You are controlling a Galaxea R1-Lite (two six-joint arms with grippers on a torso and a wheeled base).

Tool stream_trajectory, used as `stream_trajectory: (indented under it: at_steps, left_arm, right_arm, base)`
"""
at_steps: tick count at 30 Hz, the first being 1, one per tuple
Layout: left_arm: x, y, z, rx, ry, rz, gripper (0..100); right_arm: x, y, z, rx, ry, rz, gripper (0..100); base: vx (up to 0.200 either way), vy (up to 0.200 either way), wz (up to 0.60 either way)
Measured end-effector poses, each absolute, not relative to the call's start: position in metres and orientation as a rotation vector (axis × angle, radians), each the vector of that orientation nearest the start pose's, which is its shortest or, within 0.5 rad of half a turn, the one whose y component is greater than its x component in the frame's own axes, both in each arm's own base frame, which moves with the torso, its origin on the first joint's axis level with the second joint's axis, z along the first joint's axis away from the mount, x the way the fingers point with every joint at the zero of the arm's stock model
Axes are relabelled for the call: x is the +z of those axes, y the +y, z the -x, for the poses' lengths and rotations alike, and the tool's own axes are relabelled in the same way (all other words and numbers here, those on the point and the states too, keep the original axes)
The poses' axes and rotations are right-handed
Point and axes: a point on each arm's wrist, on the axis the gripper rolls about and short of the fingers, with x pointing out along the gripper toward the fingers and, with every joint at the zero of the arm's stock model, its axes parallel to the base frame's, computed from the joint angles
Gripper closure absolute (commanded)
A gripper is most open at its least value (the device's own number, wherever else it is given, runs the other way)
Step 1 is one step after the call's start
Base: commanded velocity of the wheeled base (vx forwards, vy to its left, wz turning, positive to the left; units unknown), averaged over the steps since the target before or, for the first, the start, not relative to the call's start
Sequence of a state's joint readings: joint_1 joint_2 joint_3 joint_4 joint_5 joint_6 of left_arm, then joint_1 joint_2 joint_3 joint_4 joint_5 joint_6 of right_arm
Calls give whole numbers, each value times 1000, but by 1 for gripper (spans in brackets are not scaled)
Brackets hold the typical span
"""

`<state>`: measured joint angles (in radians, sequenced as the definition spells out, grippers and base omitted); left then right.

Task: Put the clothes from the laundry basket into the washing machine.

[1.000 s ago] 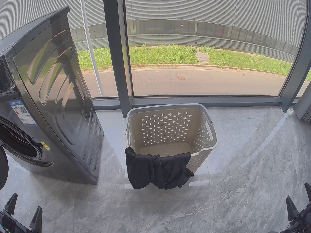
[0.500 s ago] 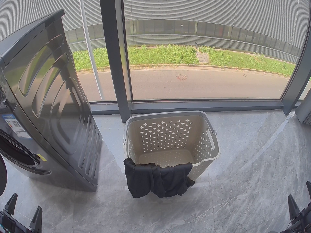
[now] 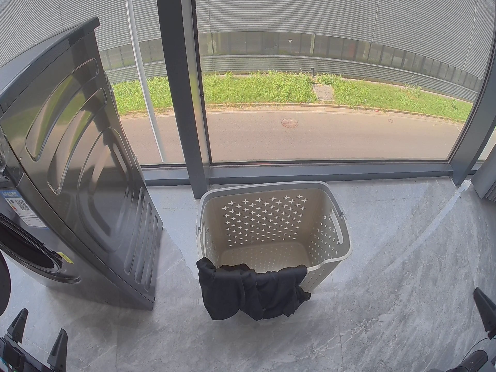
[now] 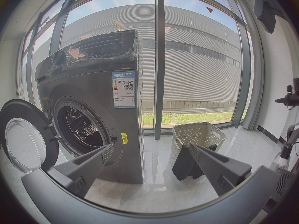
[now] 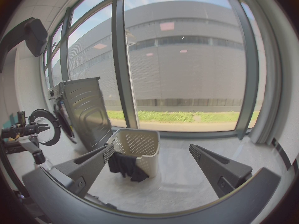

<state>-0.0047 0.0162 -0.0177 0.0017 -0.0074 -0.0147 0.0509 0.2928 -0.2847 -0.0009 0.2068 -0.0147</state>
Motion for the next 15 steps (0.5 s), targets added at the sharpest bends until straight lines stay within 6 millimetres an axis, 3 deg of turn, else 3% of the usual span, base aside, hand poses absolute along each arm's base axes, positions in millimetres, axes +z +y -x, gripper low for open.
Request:
stream_trajectory:
  at_steps: [7,15]
  left_arm:
    - [81,0,23,-12,0,16,0]
    - [81,0,23,-12,0,16,0]
  right_arm:
    - [167,12,-41,431,226,-15,0]
    - [151,36,-105,594,454,-32,0]
  base:
    - [0,0,0]
    - [0,0,0]
